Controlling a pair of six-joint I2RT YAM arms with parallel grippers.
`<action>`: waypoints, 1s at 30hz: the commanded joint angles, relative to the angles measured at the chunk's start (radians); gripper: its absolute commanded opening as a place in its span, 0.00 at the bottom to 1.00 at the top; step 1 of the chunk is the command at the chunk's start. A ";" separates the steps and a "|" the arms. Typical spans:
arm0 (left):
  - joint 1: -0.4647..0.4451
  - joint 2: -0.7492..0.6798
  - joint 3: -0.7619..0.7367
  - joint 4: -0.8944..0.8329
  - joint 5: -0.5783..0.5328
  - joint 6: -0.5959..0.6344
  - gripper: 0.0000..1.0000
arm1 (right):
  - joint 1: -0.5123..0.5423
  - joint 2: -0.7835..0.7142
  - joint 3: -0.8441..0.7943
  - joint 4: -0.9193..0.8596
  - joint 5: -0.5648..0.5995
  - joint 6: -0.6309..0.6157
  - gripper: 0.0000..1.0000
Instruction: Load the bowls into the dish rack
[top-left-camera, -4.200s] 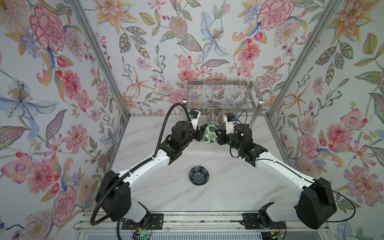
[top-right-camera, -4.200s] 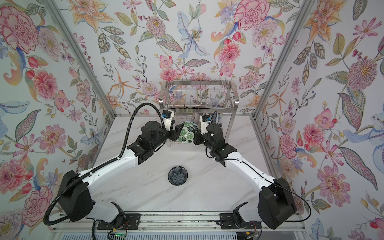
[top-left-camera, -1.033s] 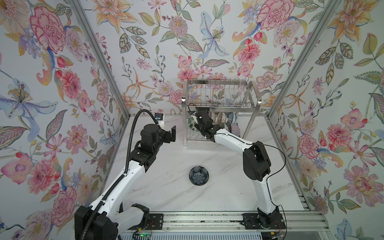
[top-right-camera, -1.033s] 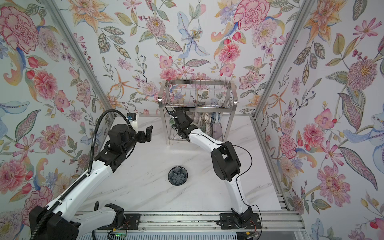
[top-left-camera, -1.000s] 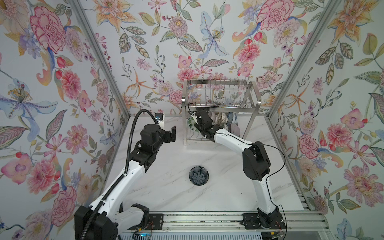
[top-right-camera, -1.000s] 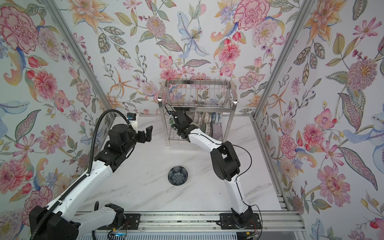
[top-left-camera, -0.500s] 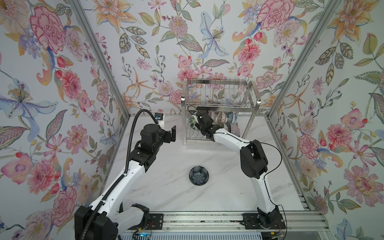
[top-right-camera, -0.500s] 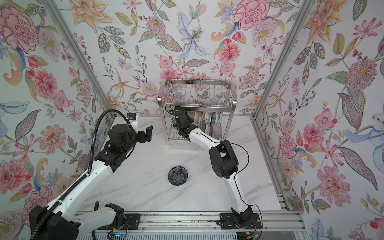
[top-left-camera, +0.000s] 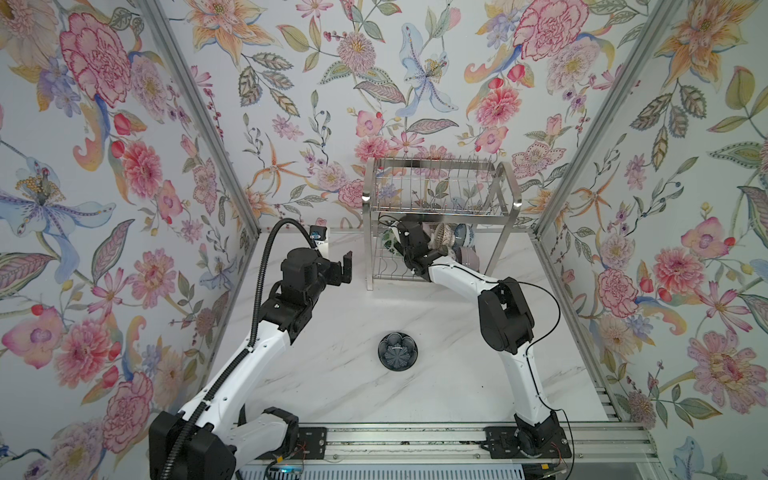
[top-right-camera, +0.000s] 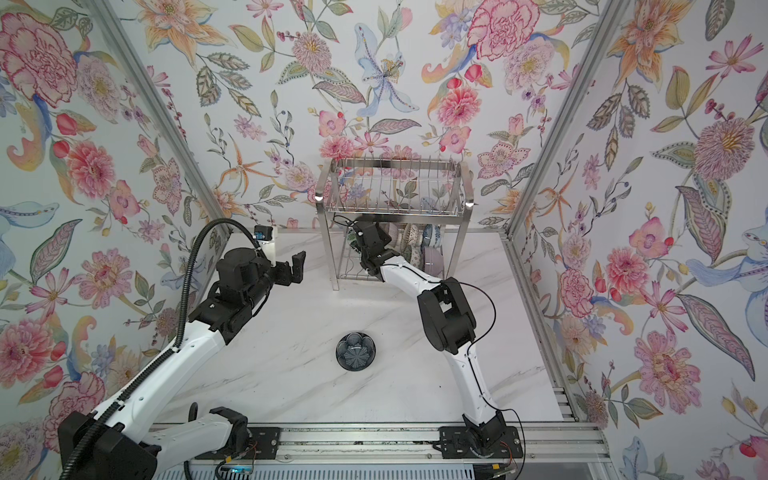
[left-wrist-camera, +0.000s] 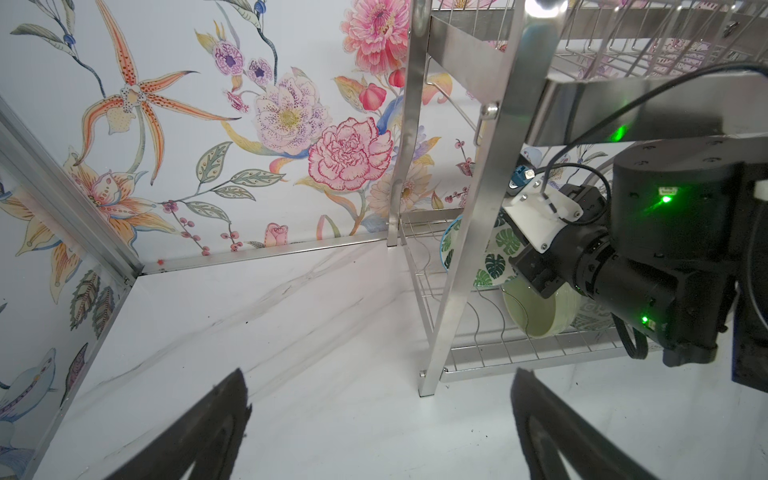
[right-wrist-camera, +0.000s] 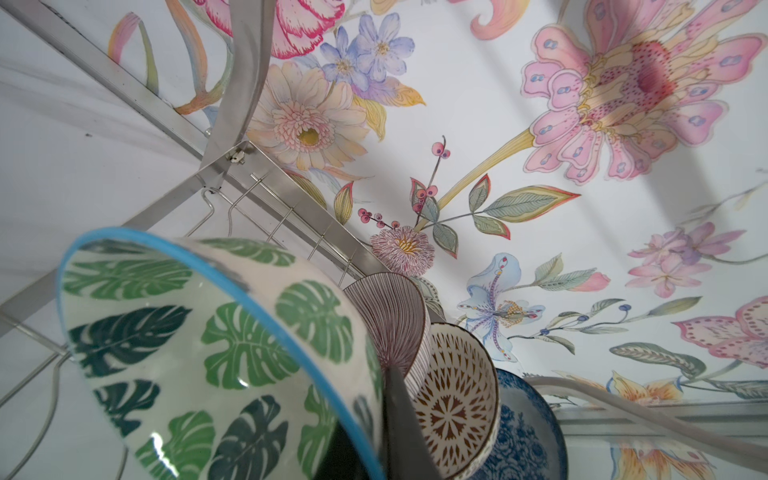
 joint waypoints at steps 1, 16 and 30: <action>0.010 0.006 -0.013 0.015 0.018 -0.013 0.99 | -0.007 0.015 0.001 0.130 0.014 -0.007 0.00; 0.012 0.016 -0.009 0.022 0.025 -0.011 0.99 | 0.004 0.124 0.077 0.270 0.062 -0.137 0.00; 0.012 0.012 -0.017 0.028 0.027 -0.008 0.99 | 0.016 0.275 0.245 0.337 0.098 -0.340 0.00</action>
